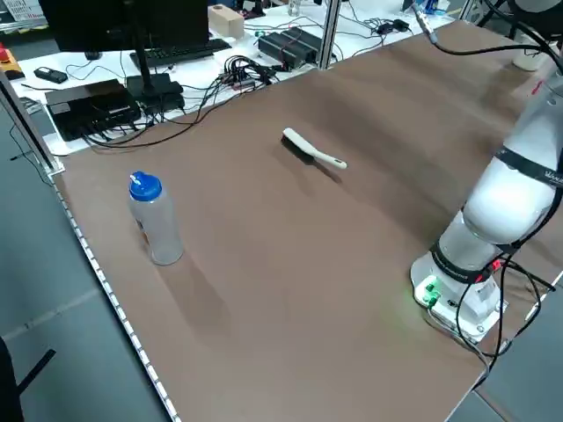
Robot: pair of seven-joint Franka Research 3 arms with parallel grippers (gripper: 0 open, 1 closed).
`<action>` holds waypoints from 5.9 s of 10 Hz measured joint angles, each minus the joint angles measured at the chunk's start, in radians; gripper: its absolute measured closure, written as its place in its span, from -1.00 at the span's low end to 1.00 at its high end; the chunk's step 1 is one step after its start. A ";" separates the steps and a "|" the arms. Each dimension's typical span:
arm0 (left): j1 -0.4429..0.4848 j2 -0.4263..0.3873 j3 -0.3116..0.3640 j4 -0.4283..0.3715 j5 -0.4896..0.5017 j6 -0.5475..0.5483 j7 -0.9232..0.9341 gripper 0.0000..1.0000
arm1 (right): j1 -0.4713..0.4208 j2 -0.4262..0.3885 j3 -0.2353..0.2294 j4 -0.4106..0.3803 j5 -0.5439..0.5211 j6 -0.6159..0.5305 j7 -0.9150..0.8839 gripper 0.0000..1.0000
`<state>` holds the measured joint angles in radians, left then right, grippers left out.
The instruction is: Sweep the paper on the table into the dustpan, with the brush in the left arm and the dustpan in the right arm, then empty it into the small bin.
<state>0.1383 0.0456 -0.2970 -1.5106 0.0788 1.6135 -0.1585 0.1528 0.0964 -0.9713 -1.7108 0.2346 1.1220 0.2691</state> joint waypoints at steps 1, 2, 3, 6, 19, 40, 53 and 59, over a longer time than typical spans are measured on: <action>0.014 0.000 0.000 0.001 0.000 -0.014 0.008 -1.00 | 0.008 -0.001 0.036 0.039 -0.001 -0.016 -0.001 0.35; 0.017 -0.001 -0.003 0.001 0.000 -0.042 0.009 -1.00 | 0.013 -0.001 0.098 0.073 -0.006 -0.020 -0.002 0.35; 0.012 0.001 -0.014 0.001 0.005 -0.054 0.005 -1.00 | 0.017 0.000 0.167 0.102 -0.025 -0.018 -0.002 0.35; 0.014 0.019 -0.011 0.001 -0.003 -0.058 0.007 -1.00 | 0.031 0.004 0.388 0.156 -0.075 0.050 0.000 0.35; 0.157 0.032 0.001 0.019 -0.082 -0.035 0.010 -1.00 | 0.280 0.089 0.549 0.152 -0.315 0.326 -0.876 0.35; 0.188 0.047 -0.010 0.060 -0.069 -0.029 0.167 -1.00 | 0.203 0.134 0.533 -0.510 -0.413 1.369 -2.003 0.35; 0.192 0.048 -0.013 0.060 -0.069 -0.030 0.166 -1.00 | 0.169 0.231 0.533 -0.500 -0.414 1.478 -2.027 -0.33; 0.199 0.052 -0.011 0.060 -0.069 -0.030 0.166 -1.00 | 0.169 0.226 0.535 -0.147 -0.327 0.993 -2.026 -1.00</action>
<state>0.3378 0.0980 -0.3084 -1.4508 0.0100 1.5833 0.0077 0.3221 0.3229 -0.4360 -1.8580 -0.0921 2.1148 -1.7567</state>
